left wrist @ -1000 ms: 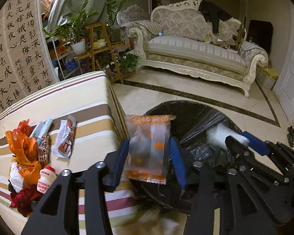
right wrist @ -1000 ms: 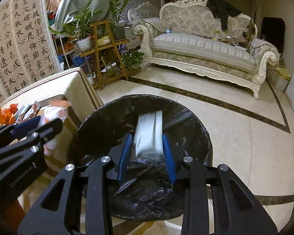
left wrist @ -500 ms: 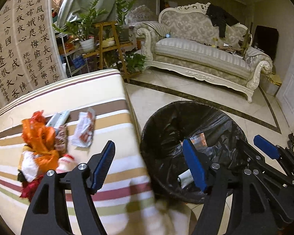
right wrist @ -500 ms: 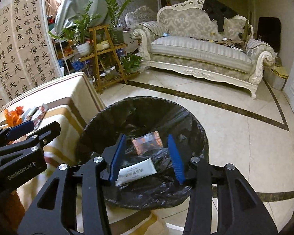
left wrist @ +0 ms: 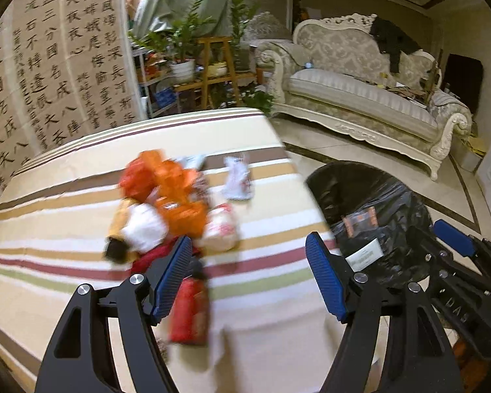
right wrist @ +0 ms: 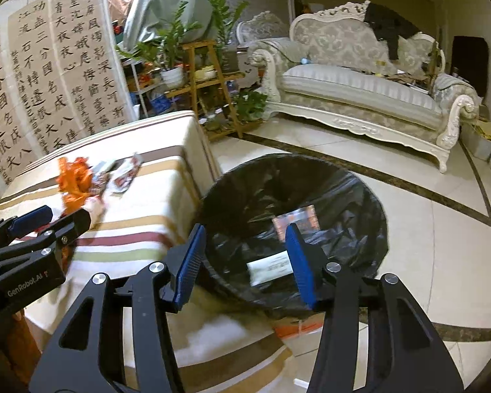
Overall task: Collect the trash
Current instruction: 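Move both open grippers back over the table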
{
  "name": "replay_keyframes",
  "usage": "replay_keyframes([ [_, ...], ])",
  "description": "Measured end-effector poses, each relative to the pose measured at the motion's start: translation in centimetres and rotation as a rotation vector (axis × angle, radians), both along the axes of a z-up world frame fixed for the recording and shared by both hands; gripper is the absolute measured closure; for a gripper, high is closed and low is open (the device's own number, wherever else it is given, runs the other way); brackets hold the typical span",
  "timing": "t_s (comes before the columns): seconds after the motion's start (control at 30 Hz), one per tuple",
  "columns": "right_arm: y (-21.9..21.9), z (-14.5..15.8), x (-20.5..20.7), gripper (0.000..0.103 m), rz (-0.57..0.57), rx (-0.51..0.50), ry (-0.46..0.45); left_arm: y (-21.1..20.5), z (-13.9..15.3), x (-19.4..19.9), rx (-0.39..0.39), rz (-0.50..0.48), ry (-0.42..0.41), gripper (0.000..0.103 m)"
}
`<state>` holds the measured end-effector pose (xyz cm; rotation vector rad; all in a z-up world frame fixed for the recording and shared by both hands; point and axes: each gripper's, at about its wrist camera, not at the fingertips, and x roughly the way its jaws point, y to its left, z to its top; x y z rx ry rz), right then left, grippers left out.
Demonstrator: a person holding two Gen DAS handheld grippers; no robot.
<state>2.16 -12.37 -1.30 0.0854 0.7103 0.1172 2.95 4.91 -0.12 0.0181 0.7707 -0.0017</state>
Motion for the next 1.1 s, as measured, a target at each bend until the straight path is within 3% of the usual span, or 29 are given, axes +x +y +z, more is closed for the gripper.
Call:
replay_keyframes([
  [0.6,13.1,0.9,-1.7,0.054,0.259,-0.046,0.005,12.8,-0.9,-4.6,0.011,0.245,-0.021,0.033],
  [0.9,18.1,-0.3,-1.4,0.054,0.338,-0.071,0.057,15.7,-2.0,-5.3,-0.002,0.296,-0.014,0.033],
  [1.1,19.1,-1.1,-0.7,0.055,0.344,-0.096,0.095,15.8,-2.2,-5.1,-0.018,0.286,-0.007,0.033],
])
